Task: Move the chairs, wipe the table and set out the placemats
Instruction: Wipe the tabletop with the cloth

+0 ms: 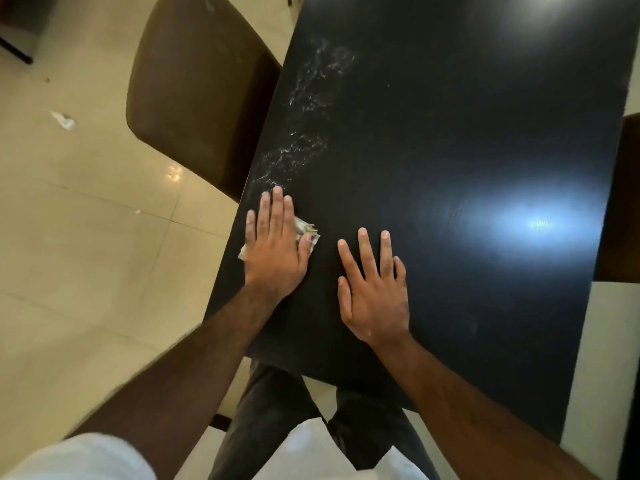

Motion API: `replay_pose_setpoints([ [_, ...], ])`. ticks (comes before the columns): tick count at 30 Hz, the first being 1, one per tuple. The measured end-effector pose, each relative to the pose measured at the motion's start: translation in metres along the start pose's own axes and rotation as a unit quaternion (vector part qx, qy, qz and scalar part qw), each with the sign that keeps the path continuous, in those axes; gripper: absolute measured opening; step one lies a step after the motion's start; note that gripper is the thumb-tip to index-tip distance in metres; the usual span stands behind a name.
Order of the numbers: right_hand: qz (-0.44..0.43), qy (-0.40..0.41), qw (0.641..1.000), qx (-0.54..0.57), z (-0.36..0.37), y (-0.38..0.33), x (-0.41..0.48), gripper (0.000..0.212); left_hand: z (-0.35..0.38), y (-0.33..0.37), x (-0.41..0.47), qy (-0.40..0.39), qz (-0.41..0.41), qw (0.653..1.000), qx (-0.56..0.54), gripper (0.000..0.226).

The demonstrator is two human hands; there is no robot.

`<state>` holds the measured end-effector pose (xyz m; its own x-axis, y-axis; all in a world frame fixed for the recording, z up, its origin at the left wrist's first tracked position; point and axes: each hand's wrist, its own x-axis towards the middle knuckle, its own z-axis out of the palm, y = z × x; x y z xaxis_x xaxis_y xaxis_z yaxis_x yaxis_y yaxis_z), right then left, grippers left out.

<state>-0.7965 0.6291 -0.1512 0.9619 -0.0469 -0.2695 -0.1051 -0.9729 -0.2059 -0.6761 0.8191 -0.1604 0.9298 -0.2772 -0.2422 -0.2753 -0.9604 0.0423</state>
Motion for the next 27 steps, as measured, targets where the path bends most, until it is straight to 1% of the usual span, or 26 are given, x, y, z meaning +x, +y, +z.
replay_pose_setpoints([
  [2,0.012,0.006,1.0,0.008,0.001,-0.001,-0.001,0.074,-0.004,0.011,0.013,-0.012,0.042,0.999,0.001,0.083],
  [5,0.039,0.016,0.999,0.029,0.002,-0.001,-0.002,0.076,-0.004,0.017,0.01,-0.028,0.133,0.991,0.003,0.081],
  [8,0.066,0.031,0.996,0.052,0.001,-0.006,0.001,0.076,-0.007,0.003,-0.001,-0.057,0.222,0.973,0.001,0.081],
  [11,0.106,0.055,0.988,0.102,-0.001,-0.026,0.008,0.076,-0.013,-0.016,-0.009,-0.08,0.277,0.957,-0.018,0.082],
  [13,0.085,0.065,0.988,0.108,-0.002,-0.052,0.019,0.077,-0.017,-0.04,-0.009,-0.073,0.26,0.962,-0.048,0.082],
  [16,0.055,0.051,0.995,0.061,0.001,-0.1,0.038,0.079,-0.017,-0.088,0.0,-0.061,0.176,0.98,-0.064,0.079],
  [18,0.079,0.037,0.996,0.03,0.008,-0.134,0.049,0.078,-0.013,-0.12,0.008,-0.075,0.133,0.987,-0.059,0.079],
  [21,0.111,0.039,0.993,0.015,0.015,-0.175,0.067,0.072,-0.004,-0.149,0.018,-0.081,0.107,0.988,-0.073,0.08],
  [25,0.093,0.055,0.994,0.006,0.013,-0.189,0.108,0.068,0.001,-0.165,0.026,-0.09,0.055,0.987,-0.125,0.082],
  [27,0.086,0.067,0.994,-0.005,0.009,-0.181,0.133,0.069,0.004,-0.167,0.028,-0.101,0.056,0.985,-0.13,0.084],
])
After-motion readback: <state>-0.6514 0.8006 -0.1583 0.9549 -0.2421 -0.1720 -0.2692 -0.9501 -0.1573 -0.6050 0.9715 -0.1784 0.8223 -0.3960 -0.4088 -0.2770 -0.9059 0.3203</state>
